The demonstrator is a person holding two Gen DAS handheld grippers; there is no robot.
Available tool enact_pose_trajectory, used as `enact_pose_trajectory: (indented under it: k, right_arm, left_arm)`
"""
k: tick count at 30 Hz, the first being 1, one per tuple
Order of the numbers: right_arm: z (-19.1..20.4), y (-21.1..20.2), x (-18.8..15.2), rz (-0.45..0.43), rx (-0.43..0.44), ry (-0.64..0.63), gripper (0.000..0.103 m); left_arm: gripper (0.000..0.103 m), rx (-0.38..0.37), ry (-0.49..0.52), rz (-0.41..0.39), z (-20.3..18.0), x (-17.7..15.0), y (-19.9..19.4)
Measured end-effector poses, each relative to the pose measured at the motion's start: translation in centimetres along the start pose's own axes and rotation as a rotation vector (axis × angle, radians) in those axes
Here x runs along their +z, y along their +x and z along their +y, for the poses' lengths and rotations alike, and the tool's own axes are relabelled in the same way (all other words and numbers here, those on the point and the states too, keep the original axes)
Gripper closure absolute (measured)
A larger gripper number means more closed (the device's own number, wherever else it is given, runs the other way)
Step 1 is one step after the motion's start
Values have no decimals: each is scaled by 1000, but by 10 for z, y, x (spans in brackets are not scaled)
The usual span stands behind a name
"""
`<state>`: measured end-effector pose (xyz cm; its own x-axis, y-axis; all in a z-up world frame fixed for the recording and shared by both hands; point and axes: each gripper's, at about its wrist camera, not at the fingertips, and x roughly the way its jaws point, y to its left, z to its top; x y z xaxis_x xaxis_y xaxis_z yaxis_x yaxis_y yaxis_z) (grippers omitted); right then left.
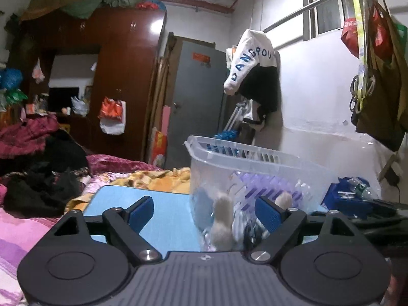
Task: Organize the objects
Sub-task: 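Move both grippers toward the white plush bunny, then close both grippers on the white plush bunny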
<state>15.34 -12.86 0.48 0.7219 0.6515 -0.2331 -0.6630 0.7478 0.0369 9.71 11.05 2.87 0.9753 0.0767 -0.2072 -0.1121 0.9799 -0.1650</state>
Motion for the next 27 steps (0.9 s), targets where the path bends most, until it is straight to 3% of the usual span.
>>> enact_pose_trajectory:
  k: [1,4,9,12,15,16,17,18,22,27]
  right_arm:
    - [6,6,3,5,-18,-29,24]
    - [15,20,8,38,-34,-65,32]
    - [23,28,5,59,-42,-89,42]
    - [29,29,3,74,-35,-105,48]
    - [32,29,0,84,-21,-116,63]
    - [32,27,-1,81,-18,-120,70]
    - [32,24,-2,79,-19,-123,70]
    - [31,21,-3,73,-14,-126,77]
    - [27,13,-3,58,11,-130,85]
    - [18,-5,-7,6,37,-128,87]
  left_arm:
    - [17,-5,-11,11,2,1,6]
    - [24,-10,-44,30,8,2,20]
    - [25,-19,-58,73,9,-3,37]
    - [31,-30,-53,89,6,-8,41]
    - [52,-29,-21,106,-1,-11,42]
    - [65,-31,-12,109,-2,-11,42]
    - [77,-40,-12,106,-3,-11,41]
    - [79,-53,-17,101,-3,-9,39]
    - [83,-60,15,65,-12,-13,27]
    - [84,-114,-16,13,-14,-17,6]
